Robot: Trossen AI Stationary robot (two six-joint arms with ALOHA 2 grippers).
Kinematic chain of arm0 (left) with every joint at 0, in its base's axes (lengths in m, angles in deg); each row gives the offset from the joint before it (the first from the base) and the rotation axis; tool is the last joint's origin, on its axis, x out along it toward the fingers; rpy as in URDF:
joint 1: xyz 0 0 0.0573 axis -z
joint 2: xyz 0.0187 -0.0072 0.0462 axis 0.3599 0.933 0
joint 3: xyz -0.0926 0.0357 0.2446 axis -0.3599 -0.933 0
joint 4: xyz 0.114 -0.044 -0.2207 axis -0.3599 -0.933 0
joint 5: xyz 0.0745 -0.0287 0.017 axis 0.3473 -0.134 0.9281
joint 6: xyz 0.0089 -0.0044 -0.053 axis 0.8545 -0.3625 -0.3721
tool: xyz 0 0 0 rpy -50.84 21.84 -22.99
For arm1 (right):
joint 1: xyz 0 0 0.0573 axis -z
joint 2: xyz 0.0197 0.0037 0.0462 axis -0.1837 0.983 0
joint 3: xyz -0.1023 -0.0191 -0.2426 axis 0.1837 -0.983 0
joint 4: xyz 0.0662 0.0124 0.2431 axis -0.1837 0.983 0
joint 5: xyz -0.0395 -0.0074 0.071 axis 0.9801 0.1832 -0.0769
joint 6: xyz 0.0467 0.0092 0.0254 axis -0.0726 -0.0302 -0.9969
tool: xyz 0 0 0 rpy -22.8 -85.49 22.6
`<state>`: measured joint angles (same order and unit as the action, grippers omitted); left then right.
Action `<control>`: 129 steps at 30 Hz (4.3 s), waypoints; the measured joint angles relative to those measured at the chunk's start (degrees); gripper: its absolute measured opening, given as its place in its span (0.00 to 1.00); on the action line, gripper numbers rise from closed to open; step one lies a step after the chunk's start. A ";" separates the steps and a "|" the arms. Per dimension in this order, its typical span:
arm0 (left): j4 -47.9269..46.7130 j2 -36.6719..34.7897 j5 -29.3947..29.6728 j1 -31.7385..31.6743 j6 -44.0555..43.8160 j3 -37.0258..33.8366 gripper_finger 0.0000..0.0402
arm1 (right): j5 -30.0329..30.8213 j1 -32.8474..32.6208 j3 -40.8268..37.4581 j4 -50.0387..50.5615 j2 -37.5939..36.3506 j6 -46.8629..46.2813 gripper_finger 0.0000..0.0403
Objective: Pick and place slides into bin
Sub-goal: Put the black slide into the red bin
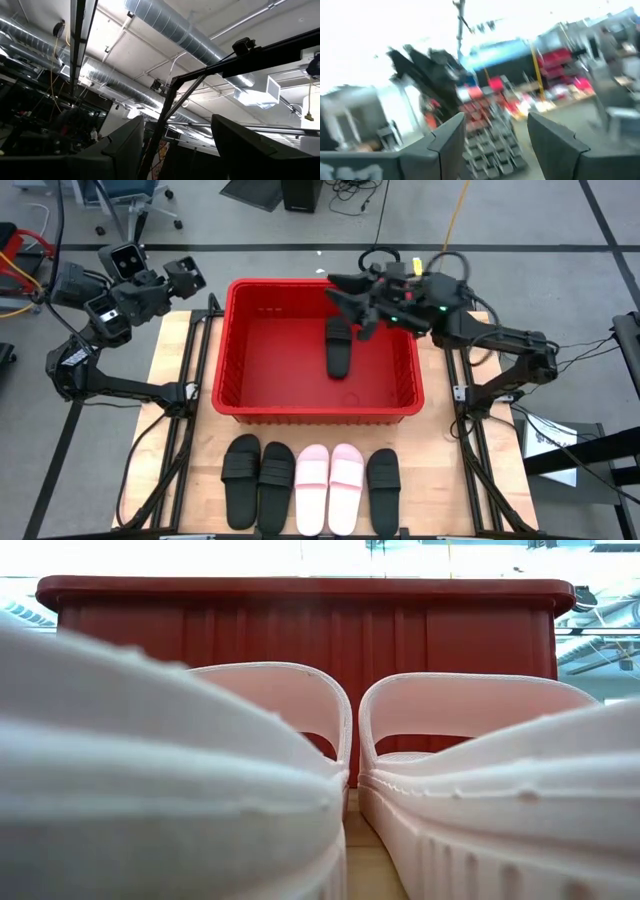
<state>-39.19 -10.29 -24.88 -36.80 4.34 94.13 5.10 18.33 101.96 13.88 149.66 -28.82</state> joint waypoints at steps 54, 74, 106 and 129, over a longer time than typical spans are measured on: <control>9.75 2.31 -0.59 0.91 -0.37 0.00 0.60 | 13.20 -55.20 15.15 26.00 3.01 -0.40 0.50; 4.01 2.51 -2.00 0.91 1.25 0.00 0.60 | 6.91 -58.32 14.70 88.49 25.24 -18.20 0.50; 4.05 2.47 -2.09 0.96 0.22 0.00 0.60 | 18.09 -49.20 -14.88 71.97 30.96 -16.82 0.16; 4.39 2.47 -3.14 0.94 -1.09 -0.02 0.60 | -6.10 -46.97 -14.86 66.42 10.04 -19.45 0.01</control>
<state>-34.79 -7.82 -28.02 -35.86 3.25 94.11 -1.00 -28.64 87.10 80.29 159.70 -48.27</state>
